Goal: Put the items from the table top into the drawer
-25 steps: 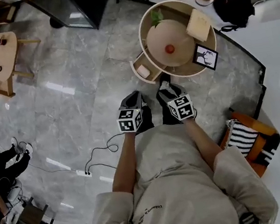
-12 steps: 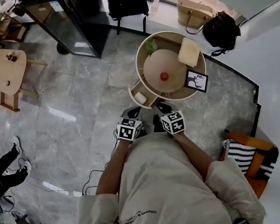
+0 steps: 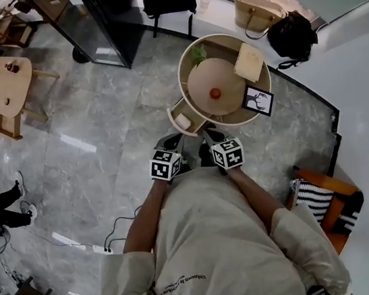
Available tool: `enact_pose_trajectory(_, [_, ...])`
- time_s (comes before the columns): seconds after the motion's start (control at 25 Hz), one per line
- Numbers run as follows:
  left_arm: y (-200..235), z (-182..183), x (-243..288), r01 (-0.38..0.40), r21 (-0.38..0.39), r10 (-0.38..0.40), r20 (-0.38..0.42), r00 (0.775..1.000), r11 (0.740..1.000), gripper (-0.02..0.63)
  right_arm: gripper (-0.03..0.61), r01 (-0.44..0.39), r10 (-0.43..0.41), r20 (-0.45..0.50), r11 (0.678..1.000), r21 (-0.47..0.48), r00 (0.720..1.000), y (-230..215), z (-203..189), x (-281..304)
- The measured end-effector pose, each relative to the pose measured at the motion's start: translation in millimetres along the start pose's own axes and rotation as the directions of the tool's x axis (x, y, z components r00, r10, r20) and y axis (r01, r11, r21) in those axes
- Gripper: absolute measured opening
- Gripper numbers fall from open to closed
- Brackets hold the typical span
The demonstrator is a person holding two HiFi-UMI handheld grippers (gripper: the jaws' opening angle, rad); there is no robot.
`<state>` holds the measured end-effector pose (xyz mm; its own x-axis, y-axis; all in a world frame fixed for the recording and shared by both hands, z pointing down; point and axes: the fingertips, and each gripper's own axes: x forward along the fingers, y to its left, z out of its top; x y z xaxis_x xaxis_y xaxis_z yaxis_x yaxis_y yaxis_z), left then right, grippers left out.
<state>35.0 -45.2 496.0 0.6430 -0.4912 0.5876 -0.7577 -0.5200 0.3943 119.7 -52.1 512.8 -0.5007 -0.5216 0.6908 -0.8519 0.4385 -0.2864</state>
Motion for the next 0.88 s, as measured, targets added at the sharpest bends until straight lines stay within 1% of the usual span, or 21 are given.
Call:
enact_pose_trajectory(0.24, [2,-6,0,-0.006,-0.054,0.007,0.022,1.0,0.999,0.02,0.032,0.005,0.001,-0.047,0.992,0.126,0.999,-15,-26,1])
enact_pose_trajectory(0.36, [2,-11,-3,-0.026,-0.061,0.027,0.023,0.999,0.998,0.02,0.032,0.012,0.0,-0.076,0.987,0.162,0.997,-16,-40,0])
enact_pose_trajectory(0.44, [1,-14,-6,-0.036,-0.053,0.037,0.025,0.999,0.998,0.02,0.032,0.012,0.003,-0.094,0.988,0.155,0.996,-12,-46,0])
enact_pose_trajectory(0.56, [-1,-18,-7,-0.04,-0.043,0.041,0.014,0.999,0.998,0.02,0.032,0.004,0.008,-0.115,0.994,0.109,0.993,-4,-49,0])
enact_pose_trajectory(0.68, [-1,-21,-7,-0.04,-0.053,0.041,0.006,0.999,0.998,0.02,0.032,-0.004,0.012,-0.12,0.997,0.072,0.993,2,-50,0])
enact_pose_trajectory(0.76, [0,-17,-9,-0.049,-0.048,0.05,0.029,0.998,0.998,0.02,0.032,-0.007,0.014,-0.12,0.998,0.066,0.993,1,-50,0])
enact_pose_trajectory(0.88, [-1,-10,-12,-0.07,-0.004,0.07,0.07,0.995,0.998,0.02,0.032,-0.007,0.015,-0.122,0.998,0.063,0.992,1,-52,-2])
